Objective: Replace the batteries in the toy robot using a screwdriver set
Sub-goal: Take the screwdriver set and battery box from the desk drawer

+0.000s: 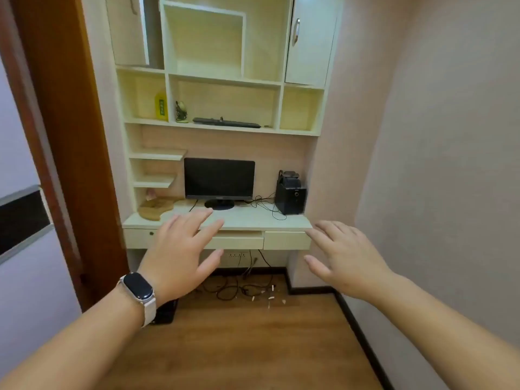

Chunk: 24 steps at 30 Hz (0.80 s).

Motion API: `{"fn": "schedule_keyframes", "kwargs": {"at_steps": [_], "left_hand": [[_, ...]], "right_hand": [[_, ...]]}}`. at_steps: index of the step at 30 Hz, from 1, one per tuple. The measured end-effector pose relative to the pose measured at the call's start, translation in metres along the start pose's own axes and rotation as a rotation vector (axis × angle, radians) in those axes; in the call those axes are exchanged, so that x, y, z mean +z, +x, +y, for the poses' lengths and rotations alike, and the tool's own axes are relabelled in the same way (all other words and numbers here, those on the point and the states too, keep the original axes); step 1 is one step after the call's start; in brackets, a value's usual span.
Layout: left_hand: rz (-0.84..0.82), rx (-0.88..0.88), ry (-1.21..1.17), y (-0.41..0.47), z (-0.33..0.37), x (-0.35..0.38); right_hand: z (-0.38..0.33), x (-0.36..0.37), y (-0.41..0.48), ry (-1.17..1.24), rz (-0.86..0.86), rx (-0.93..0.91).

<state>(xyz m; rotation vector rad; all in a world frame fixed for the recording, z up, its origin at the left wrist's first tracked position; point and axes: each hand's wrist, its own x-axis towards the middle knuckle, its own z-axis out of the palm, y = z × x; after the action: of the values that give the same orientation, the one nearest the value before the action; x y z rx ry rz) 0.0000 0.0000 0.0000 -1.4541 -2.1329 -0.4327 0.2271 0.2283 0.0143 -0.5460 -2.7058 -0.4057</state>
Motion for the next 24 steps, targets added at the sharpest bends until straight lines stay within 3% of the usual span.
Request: {"fn": "schedule_keyframes", "kwargs": {"at_steps": [13,24], "left_hand": [[-0.136,-0.015,-0.037,0.066,-0.076,0.135],[-0.226,0.057,-0.078,0.161,-0.056,0.205]], "right_hand": [[0.013,0.131,0.113,-0.013,-0.162,-0.013],[0.085,0.163,0.144,0.020,-0.179,0.113]]}}
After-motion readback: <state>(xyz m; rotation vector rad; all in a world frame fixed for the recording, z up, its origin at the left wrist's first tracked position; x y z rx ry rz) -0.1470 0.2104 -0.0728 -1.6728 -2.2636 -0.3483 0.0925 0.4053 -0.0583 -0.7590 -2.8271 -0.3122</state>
